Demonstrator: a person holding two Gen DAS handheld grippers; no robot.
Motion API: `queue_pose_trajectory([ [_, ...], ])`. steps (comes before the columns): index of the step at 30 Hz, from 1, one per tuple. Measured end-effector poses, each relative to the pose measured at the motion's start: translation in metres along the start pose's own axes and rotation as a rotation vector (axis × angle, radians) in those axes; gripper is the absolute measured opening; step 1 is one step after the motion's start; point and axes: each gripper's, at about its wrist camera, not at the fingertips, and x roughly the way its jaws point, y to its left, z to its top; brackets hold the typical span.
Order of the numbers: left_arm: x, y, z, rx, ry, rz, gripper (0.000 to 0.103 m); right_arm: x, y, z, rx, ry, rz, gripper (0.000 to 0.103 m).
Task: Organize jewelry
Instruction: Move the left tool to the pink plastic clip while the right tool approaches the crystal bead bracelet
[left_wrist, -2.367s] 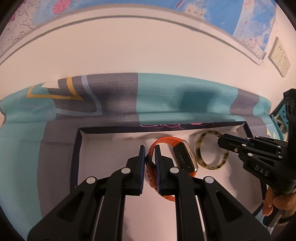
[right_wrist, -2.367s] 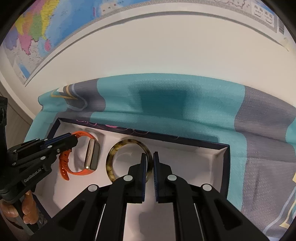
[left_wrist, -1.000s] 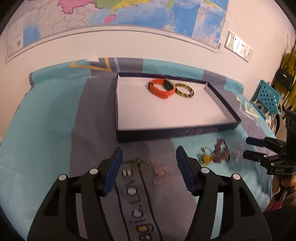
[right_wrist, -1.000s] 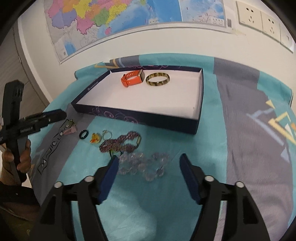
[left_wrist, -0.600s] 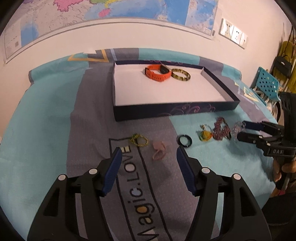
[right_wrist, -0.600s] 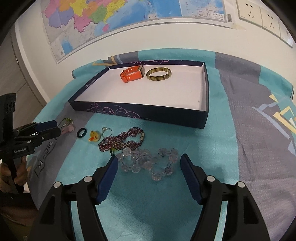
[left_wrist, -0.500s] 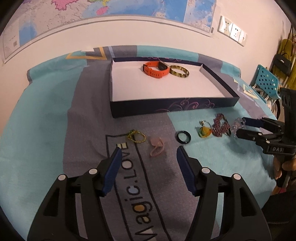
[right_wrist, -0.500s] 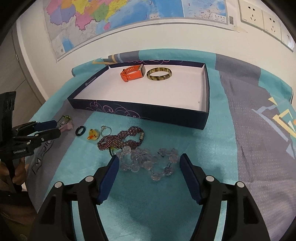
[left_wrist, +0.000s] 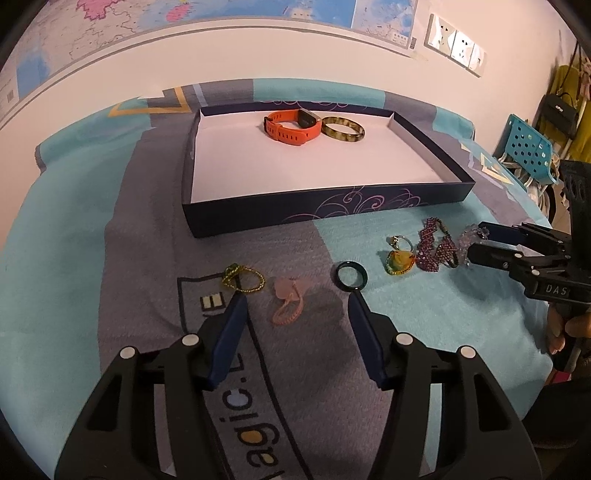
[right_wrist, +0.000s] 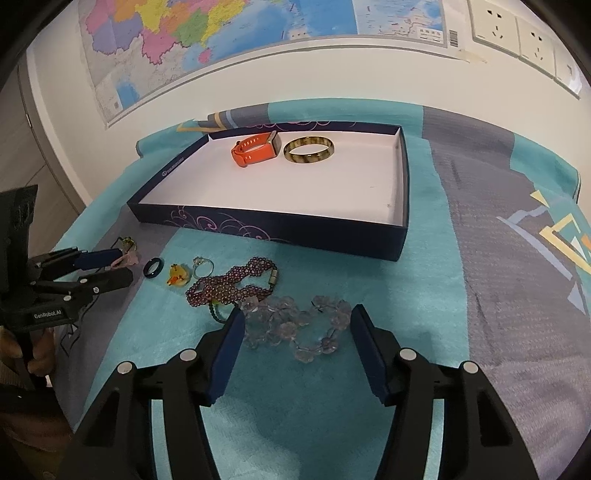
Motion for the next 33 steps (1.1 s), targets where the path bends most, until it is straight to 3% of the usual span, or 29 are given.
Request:
queue_pose_trajectory([
  [3, 0.0011, 0.0013, 0.0015, -0.004, 0.004, -0.001, 0.054, 0.0005, 0.0013, 0.0004, -0.005, 0.001, -0.005, 0.058],
  [5, 0.0019, 0.0014, 0.0024, -0.002, 0.004, 0.014, 0.046, 0.0003, 0.0004, 0.0003, -0.002, 0.001, -0.002, 0.058],
  [11, 0.0015, 0.0062, 0.0036, -0.015, 0.006, 0.007, 0.038, -0.0008, -0.0026, 0.0002, 0.003, 0.0, -0.014, 0.044],
  [18, 0.0026, 0.0042, 0.0027, -0.007, 0.003, 0.012, 0.037, -0.0023, -0.0026, -0.0013, -0.006, -0.002, 0.006, 0.03],
  [21, 0.0029, 0.0017, 0.0029, -0.009, 0.006, 0.001, 0.024, -0.0024, -0.0027, -0.0017, 0.0, -0.003, 0.016, 0.026],
  [24, 0.0035, -0.0001, 0.0023, -0.006, 0.005, 0.002, 0.021, -0.0029, -0.0043, -0.0019, 0.01, -0.005, 0.034, 0.019],
  [26, 0.0034, 0.0001, 0.002, -0.011, 0.004, 0.004, 0.017, -0.0032, -0.0052, -0.002, 0.015, -0.006, 0.033, 0.019],
  [33, 0.0027, 0.0004, 0.0003, -0.017, 0.002, -0.005, 0.017, -0.0074, -0.0063, -0.0025, 0.029, -0.017, 0.042, 0.016],
])
